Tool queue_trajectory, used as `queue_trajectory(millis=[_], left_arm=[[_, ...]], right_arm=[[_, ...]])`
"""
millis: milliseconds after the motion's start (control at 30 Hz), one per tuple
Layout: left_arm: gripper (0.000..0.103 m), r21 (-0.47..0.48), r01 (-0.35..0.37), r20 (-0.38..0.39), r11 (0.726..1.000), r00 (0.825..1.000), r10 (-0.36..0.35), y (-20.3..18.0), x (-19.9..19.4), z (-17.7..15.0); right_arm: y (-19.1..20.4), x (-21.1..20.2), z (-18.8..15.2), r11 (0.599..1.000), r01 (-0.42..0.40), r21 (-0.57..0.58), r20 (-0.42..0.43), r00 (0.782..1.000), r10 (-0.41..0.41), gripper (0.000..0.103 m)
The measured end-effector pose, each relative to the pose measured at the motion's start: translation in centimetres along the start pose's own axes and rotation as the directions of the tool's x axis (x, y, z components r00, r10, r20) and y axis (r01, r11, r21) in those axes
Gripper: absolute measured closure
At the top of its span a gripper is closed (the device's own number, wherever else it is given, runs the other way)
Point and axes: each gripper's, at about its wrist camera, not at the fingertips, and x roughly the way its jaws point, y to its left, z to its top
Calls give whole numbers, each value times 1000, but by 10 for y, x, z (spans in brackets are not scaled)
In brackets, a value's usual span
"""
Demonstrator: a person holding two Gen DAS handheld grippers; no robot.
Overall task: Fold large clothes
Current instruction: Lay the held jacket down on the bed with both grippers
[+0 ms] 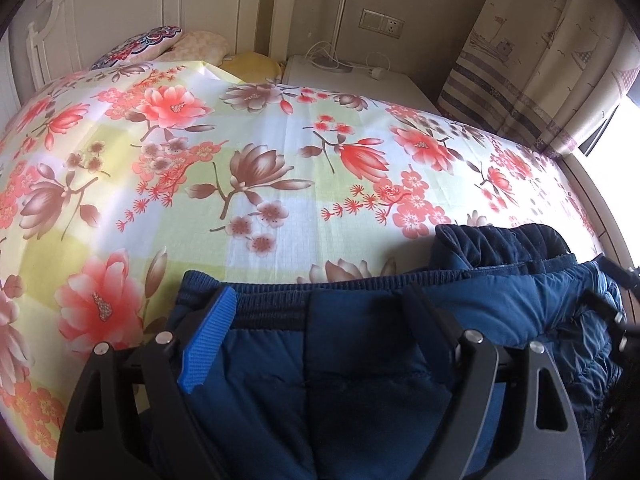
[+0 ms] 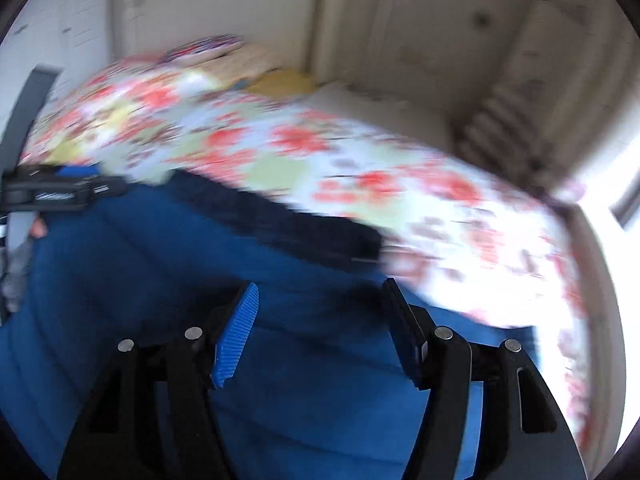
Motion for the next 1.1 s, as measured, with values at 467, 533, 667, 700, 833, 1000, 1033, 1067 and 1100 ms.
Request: queue_trajectory(millis=[467,533,667,700,833,1000,1033,1067,1100], left_arm=[[20,-6,-108,79,994,991,108,-12,-33,-2],[13,24,-81,122,996,990,77,-31,-58,-8],[2,181,-77,197,980,980,41,-90,-88,-46],[2,216,-108,191,970,979,66,-101,-82,-57],[2,300,-202,135,932,976,168,-121,-51,-81],[2,234,-120,88,965,991,102,-100,-47,-79],[2,221,-112,85,969,992,95,-97,-48,-79],[2,212,-105,83,972,993,89,-94,-48,-78],[2,209,-102,82,973,993,87,-94,-48,-78]], right_arm=[[-59,-22,-32,988,11,155,31,999,-16,42],[-32,-53,-27,997,-36,65,99,995,29,39],[28,-76,-34,990,-97,-107,115,987,109,30],[44,-67,-40,985,-93,-148,82,991,106,29],[60,-34,-60,979,-128,-158,1,992,130,25],[34,-49,-61,992,-86,-88,28,996,89,24],[24,-55,-64,995,-75,-66,42,996,77,24],[11,-57,-67,997,-73,-30,44,996,74,24],[-8,-56,-72,999,-50,14,33,998,49,24]])
